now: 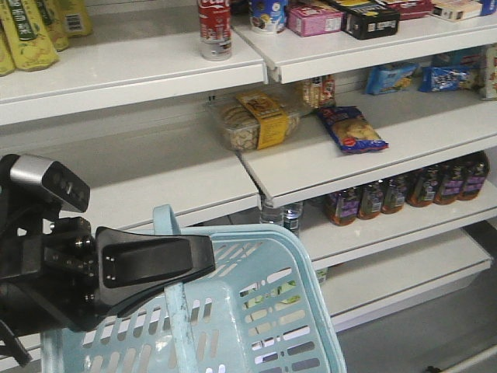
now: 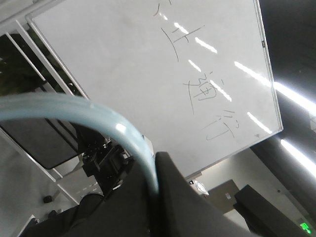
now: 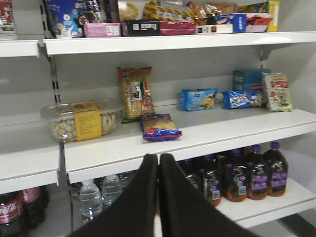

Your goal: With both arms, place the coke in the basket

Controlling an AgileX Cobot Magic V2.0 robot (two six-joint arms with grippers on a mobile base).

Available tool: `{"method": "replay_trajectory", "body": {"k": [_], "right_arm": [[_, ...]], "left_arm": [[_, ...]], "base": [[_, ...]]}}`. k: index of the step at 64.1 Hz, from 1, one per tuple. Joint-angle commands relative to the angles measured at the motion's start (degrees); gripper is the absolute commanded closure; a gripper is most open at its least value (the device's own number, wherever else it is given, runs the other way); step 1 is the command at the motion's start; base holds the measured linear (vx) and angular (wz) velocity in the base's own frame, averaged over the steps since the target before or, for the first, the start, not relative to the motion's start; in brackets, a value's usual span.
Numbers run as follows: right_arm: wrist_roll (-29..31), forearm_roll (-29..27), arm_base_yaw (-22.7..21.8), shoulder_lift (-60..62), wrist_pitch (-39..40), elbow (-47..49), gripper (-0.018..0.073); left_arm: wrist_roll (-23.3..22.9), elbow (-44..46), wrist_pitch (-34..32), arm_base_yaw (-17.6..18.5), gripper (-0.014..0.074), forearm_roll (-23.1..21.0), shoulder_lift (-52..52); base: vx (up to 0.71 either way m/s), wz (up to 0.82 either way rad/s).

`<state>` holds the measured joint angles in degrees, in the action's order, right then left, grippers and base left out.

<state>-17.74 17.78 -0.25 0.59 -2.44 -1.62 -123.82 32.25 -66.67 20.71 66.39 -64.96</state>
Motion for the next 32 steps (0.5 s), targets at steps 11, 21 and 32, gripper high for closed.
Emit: {"method": "replay_trajectory", "body": {"k": [11,21,32], "right_arm": [[0.15,0.68,-0.28,-0.14,4.00,-0.44,0.0564],[0.15,0.68,-0.28,-0.14,4.00,-0.44,0.0564],[0.15,0.68,-0.28,-0.14,4.00,-0.44,0.0564]], "left_arm": [[-0.07,1.91,-9.27,0.42,0.0603,-4.72,1.27],[-0.07,1.91,-9.27,0.42,0.0603,-4.72,1.27],[-0.07,1.91,-9.27,0.42,0.0603,-4.72,1.27]], "base": [[0.09,0.38],[0.08,0.32],[0.06,0.26]]}}
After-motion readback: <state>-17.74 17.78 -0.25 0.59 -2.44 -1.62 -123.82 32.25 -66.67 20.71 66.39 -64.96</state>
